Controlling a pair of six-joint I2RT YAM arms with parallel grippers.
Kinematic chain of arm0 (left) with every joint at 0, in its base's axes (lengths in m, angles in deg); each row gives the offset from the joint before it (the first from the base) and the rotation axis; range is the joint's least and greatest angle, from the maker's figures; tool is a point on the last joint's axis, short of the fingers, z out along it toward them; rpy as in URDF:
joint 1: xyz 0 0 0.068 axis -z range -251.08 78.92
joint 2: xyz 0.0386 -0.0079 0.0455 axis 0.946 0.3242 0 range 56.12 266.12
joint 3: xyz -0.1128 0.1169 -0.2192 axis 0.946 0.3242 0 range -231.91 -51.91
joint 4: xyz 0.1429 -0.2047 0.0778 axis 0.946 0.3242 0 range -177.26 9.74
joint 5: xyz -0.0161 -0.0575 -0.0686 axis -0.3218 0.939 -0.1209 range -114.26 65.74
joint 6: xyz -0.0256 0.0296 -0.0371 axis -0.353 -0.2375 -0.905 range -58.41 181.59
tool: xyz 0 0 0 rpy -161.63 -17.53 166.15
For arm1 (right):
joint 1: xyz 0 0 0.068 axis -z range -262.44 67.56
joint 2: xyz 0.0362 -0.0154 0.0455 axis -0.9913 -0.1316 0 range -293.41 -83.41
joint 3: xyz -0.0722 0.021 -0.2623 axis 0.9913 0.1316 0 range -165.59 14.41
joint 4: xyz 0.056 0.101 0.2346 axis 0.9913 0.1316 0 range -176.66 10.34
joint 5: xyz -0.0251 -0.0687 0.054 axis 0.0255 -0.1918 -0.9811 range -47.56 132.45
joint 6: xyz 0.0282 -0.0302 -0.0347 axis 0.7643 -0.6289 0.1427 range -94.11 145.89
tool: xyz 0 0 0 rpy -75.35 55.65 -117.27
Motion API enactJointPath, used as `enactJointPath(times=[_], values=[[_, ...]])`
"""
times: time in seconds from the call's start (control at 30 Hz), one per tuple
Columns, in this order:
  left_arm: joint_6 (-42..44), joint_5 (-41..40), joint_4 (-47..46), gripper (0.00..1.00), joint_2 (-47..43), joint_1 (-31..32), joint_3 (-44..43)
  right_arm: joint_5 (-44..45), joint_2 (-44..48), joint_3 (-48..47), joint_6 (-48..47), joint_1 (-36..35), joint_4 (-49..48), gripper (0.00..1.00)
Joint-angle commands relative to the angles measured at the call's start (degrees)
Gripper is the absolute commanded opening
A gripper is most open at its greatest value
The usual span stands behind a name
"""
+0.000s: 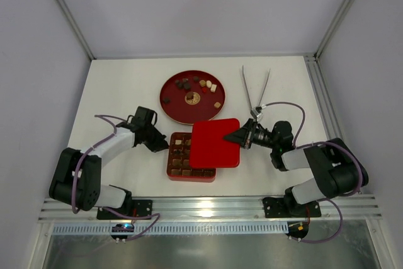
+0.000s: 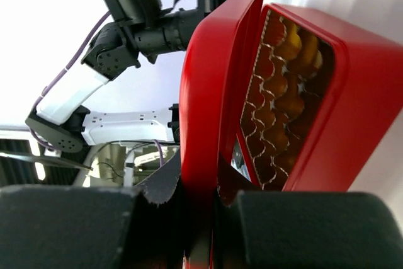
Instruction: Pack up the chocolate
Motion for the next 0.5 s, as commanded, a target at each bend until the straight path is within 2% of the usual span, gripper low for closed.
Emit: enactJointPath(times=[0.0,0.07,0.2,0.33,0.47], values=[[0.3,-0.5,-1.8,0.06,-1.3,0.3,0.1,1.6,-2.6,1.0,3.5,-1.3,-19.0,0.04],[1.9,-0.3,-1.7,0.08,-1.4,0.3,0.0,2.8,-4.8,1.2,4.0,-2.6,-20.7,0.04],[5.0,-0.5,-1.0,0.2,-2.2,0.3,-0.4,4.8,-7.6,1.8,5.1,-4.3,-25.8,0.04],[7.6,1.5,-0.8,0.3,-2.3,-0.5,-0.5,6.3,-9.0,1.5,4.2,-5.8,-25.7,0.04],[9.3,2.6,-0.8,0.31,-2.0,-0.9,-0.5,7.8,-10.2,0.7,3.5,-7.6,-25.7,0.04]])
